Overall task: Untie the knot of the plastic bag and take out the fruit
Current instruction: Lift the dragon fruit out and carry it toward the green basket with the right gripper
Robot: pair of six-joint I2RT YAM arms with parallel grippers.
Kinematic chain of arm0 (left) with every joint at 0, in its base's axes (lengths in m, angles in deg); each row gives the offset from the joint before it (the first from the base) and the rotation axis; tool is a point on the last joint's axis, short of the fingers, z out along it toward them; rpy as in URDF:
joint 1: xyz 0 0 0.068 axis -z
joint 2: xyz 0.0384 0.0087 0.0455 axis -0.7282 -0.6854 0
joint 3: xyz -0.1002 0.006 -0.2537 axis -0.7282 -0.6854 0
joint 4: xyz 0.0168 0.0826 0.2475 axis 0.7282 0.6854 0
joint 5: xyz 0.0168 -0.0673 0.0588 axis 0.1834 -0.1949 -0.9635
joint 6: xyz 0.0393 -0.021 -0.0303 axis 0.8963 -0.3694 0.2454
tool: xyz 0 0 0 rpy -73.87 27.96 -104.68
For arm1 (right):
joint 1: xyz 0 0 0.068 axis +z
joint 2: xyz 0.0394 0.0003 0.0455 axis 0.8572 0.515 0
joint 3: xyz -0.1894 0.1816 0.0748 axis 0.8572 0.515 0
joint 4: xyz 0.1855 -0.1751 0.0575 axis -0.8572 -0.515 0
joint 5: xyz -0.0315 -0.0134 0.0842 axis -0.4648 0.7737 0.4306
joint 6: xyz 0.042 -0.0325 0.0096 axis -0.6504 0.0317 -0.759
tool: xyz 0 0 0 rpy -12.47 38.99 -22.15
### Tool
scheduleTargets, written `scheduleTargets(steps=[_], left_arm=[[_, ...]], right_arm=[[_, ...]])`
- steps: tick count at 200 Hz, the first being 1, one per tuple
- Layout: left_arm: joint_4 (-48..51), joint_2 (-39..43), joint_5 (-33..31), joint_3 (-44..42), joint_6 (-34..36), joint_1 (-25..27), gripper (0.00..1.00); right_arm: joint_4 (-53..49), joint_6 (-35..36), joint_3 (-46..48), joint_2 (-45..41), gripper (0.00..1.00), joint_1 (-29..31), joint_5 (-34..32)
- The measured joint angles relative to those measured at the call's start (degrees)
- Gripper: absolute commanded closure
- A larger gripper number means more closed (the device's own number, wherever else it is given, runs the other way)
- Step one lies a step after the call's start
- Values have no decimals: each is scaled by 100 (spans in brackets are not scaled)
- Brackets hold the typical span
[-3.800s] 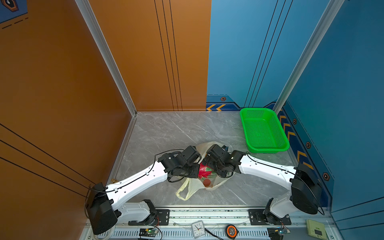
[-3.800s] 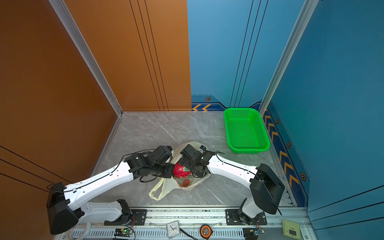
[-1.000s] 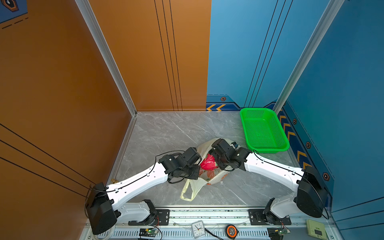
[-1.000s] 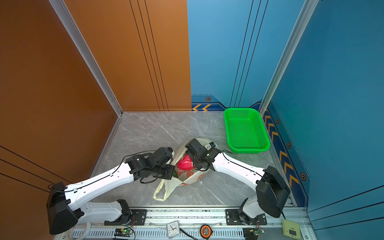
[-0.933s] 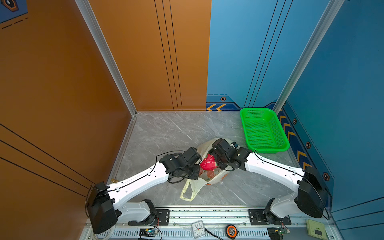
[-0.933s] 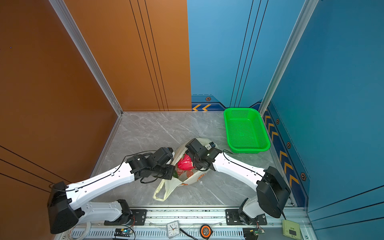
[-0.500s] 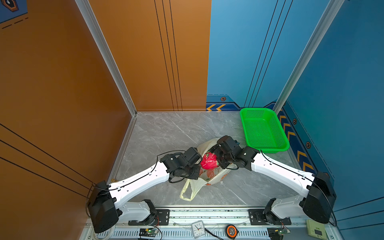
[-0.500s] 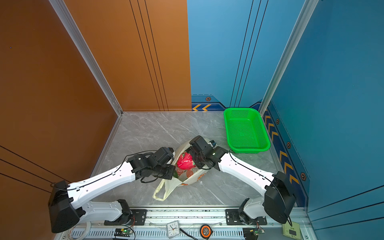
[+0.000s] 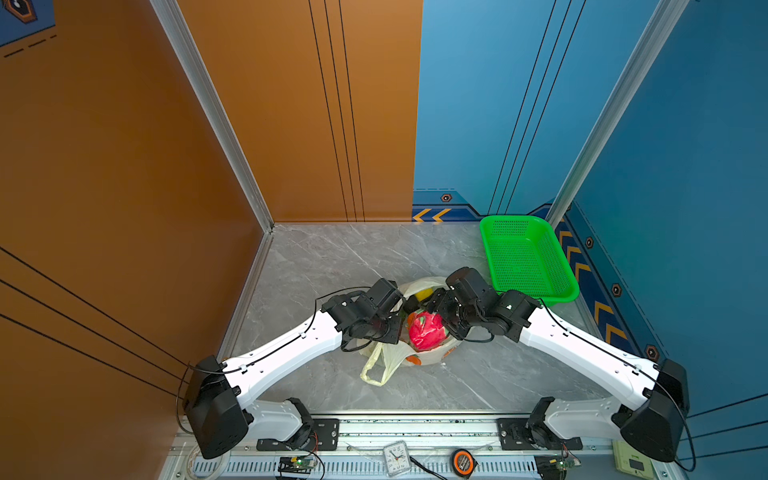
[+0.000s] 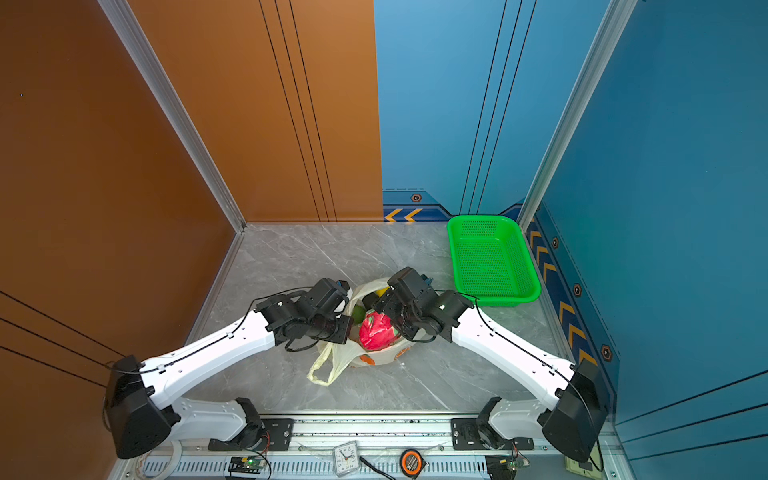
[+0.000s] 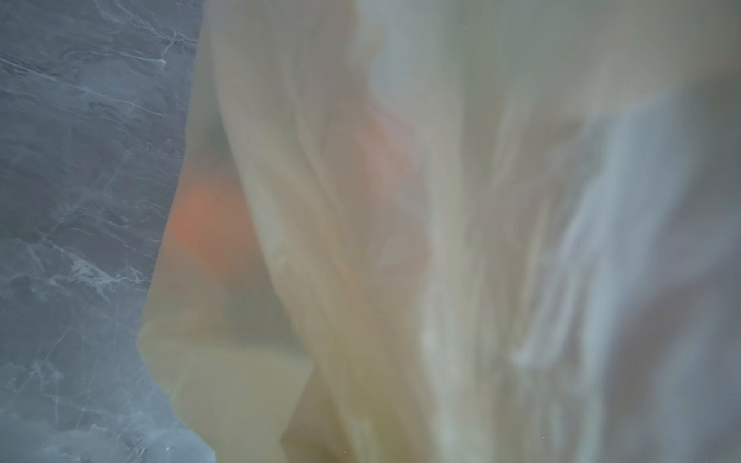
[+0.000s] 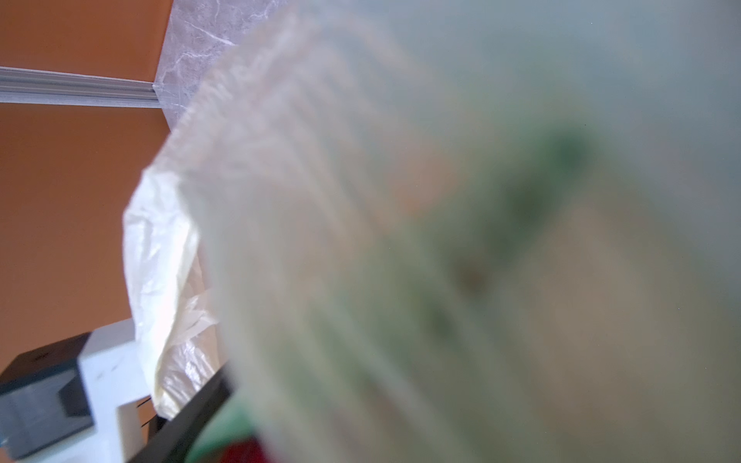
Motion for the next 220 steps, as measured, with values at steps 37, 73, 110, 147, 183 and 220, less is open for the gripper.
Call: scheduleTargets(steps=[37, 73, 110, 147, 183, 220], left_arm=[[0, -94, 24, 0, 0, 144, 100], [0, -114, 17, 7, 0, 140, 100], [0, -114, 17, 92, 44, 4, 100], [17, -140, 26, 234, 188, -173, 100], [48, -201, 35, 343, 343, -302, 100], [42, -247, 76, 472, 507, -452, 100]], right_arm=[[-37, 107, -236, -11, 99, -63, -7], [-295, 258, -492, -15, 99, -105, 52], [-697, 516, -879, -15, 99, -177, 328], [-981, 752, -1193, -15, 100, -149, 553], [-1178, 833, -1316, 52, 100, 273, 651], [-1226, 866, -1386, 271, 100, 804, 820]])
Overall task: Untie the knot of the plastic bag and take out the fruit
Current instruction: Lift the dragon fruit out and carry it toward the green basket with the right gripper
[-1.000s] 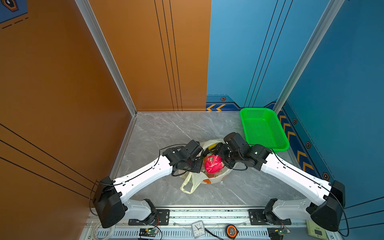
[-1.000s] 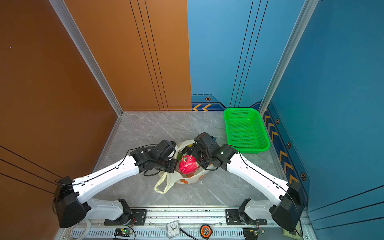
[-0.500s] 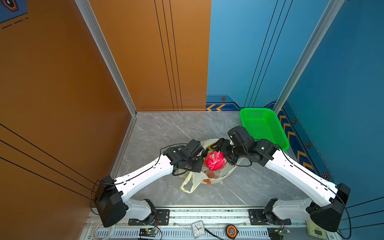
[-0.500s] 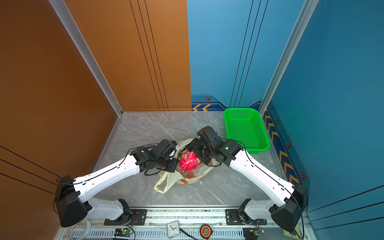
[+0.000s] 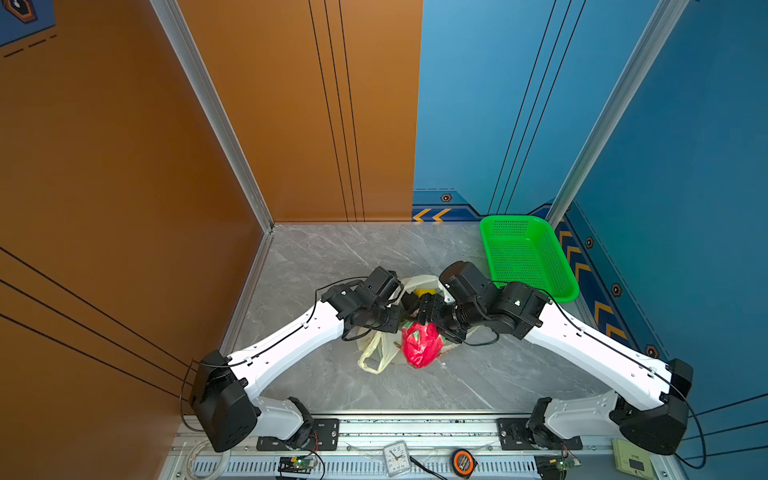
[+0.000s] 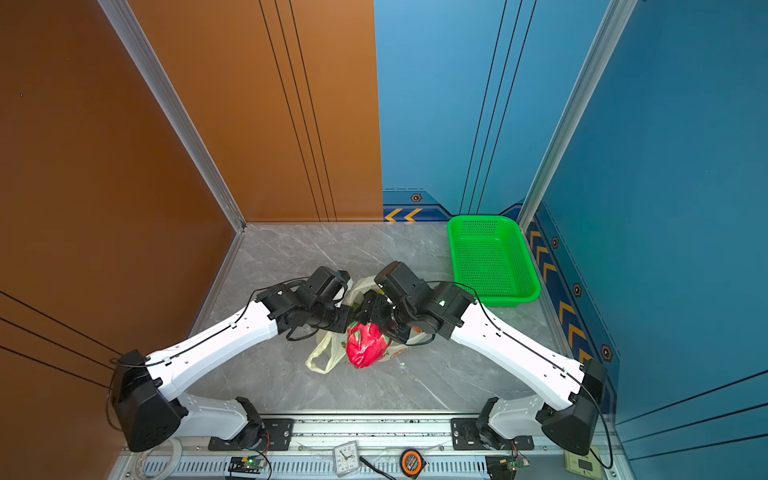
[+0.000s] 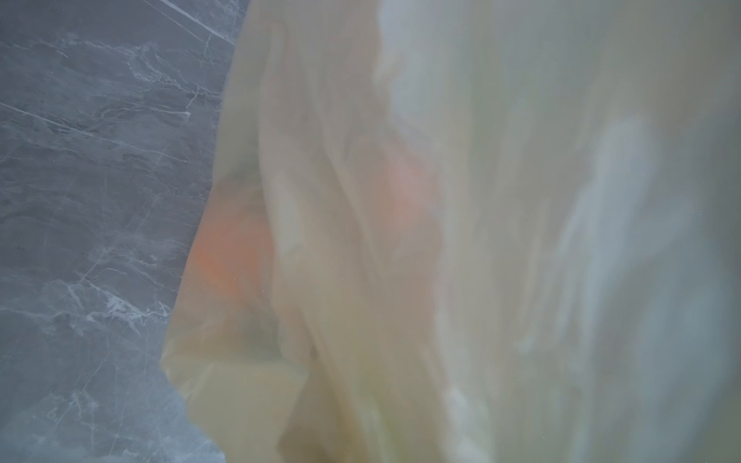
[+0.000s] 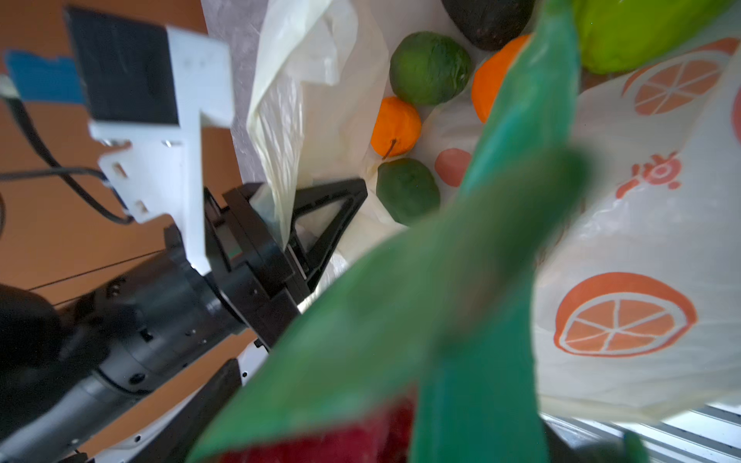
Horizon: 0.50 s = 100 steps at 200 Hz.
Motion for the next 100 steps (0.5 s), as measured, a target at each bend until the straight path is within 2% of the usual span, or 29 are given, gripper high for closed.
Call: scheduleTargets(steps=[24, 50, 78, 100], left_arm=[[2, -4, 72, 35, 96, -44, 100], [2, -4, 153, 35, 140, -50, 100], [0, 13, 192, 2, 136, -50, 100], [4, 48, 199, -39, 136, -50, 100]], right_arm=[[-26, 0, -94, 26, 100, 33, 72], [-179, 37, -490, 28, 100, -208, 87], [-306, 199, -1047, 26, 100, -721, 144], [-356, 361, -1189, 15, 100, -1360, 337]])
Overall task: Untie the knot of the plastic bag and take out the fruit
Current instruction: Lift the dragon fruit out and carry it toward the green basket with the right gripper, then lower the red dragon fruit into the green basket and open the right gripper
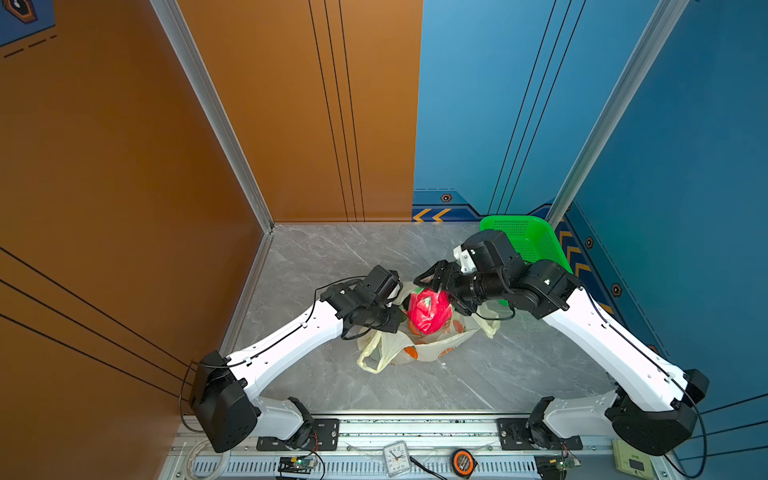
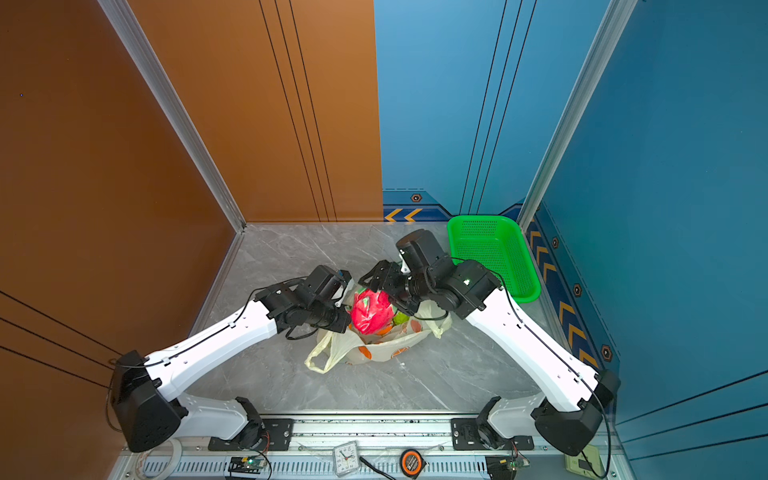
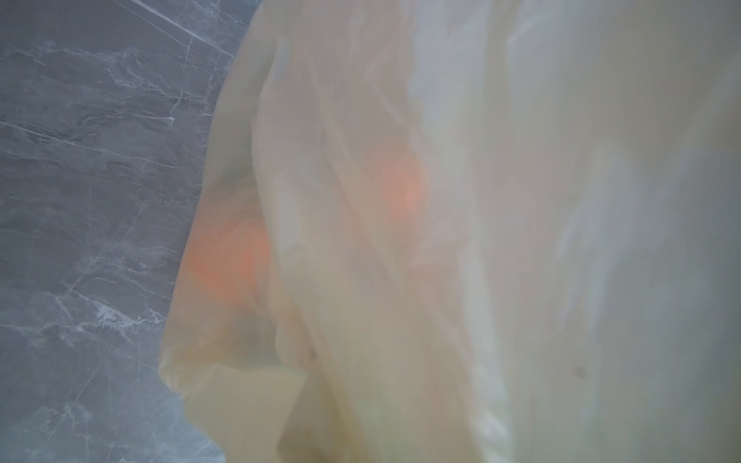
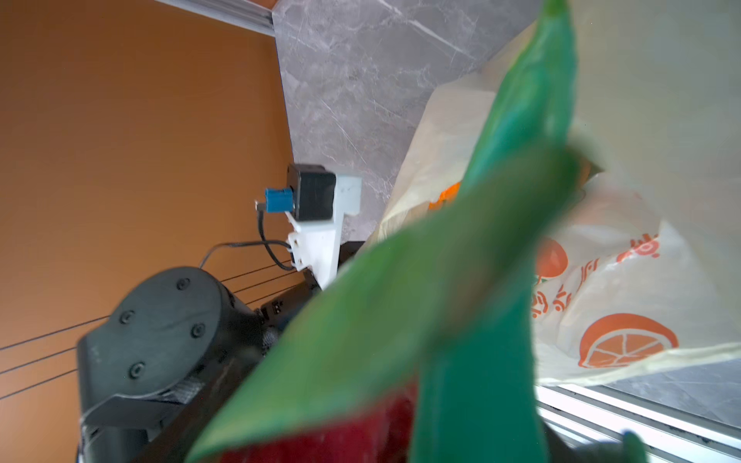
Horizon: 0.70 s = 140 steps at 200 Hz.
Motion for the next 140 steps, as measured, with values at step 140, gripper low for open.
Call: scheduleTargets(steps=[140], left_arm=[[0, 160, 2, -116, -111, 334, 100]], right_arm=[[776, 1025, -142, 1572, 100, -4618, 400]])
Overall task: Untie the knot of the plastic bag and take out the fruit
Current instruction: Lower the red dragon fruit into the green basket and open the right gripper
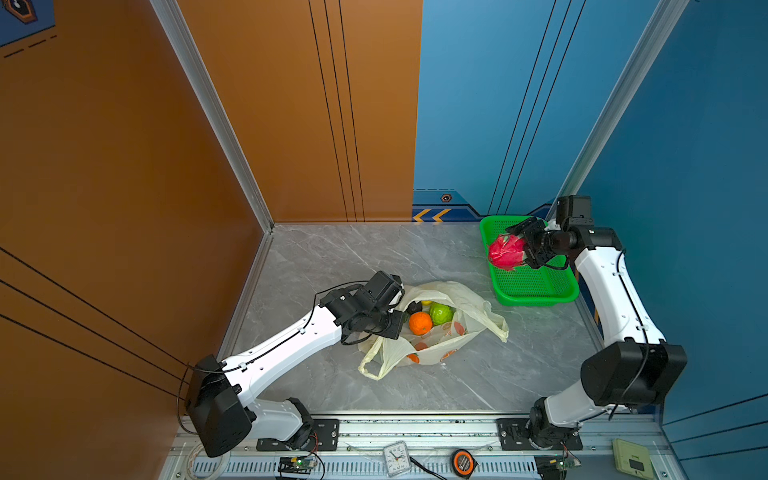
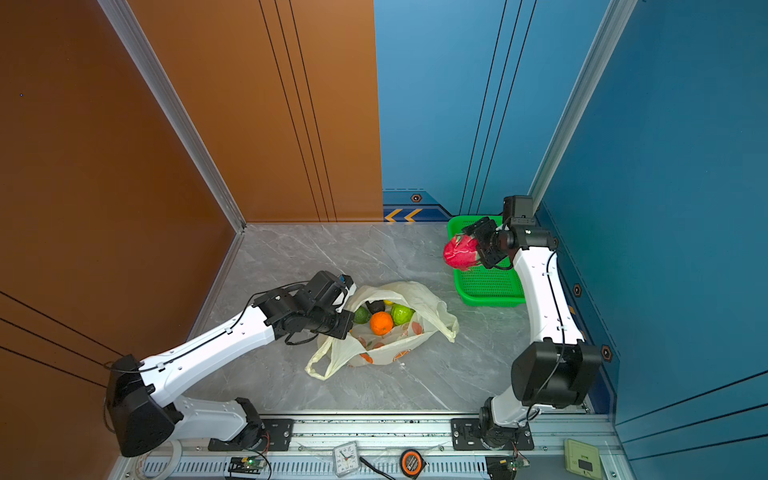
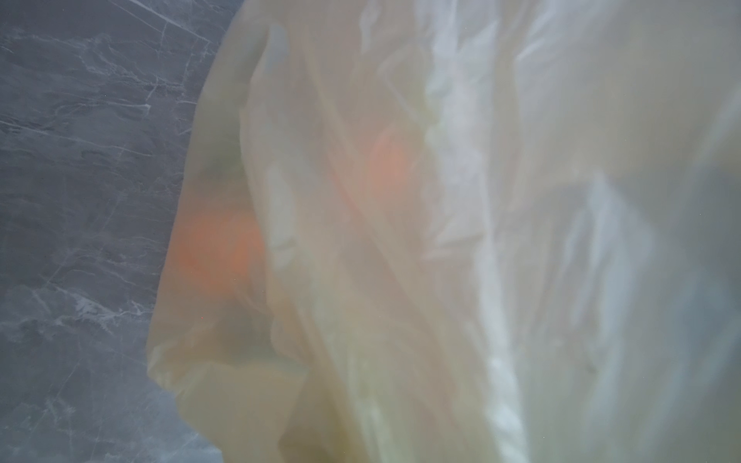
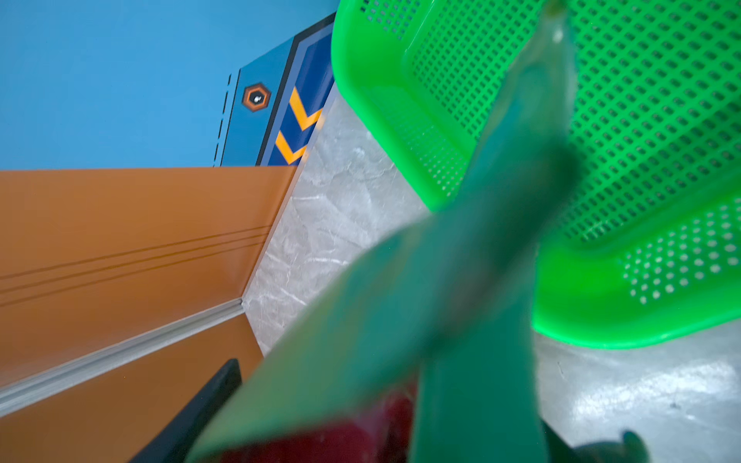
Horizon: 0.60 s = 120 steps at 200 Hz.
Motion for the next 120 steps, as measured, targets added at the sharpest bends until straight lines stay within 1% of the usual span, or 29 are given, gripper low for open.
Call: scheduleTargets(steps=[17, 47, 80, 92, 104, 120], left_arm=[[0, 2, 0, 0, -22, 61, 100], [2, 13, -2, 0, -96, 175, 100], [2, 24, -11, 0, -210, 256, 100], [2, 24, -22, 0, -240, 271, 100], [2, 31, -31, 0, -262, 271, 100], [7, 33, -52, 0, -262, 271, 100]], right_arm=[[273, -11, -201, 662, 100, -164, -116], [588, -20, -846, 1952, 100, -310, -417], [728, -55, -1364, 2802, 100, -402, -721], [745, -61, -1534, 3034, 92, -437, -793], [754, -85, -1707, 3254, 80, -452, -822], [804, -96, -1851, 3508, 55, -461, -831]])
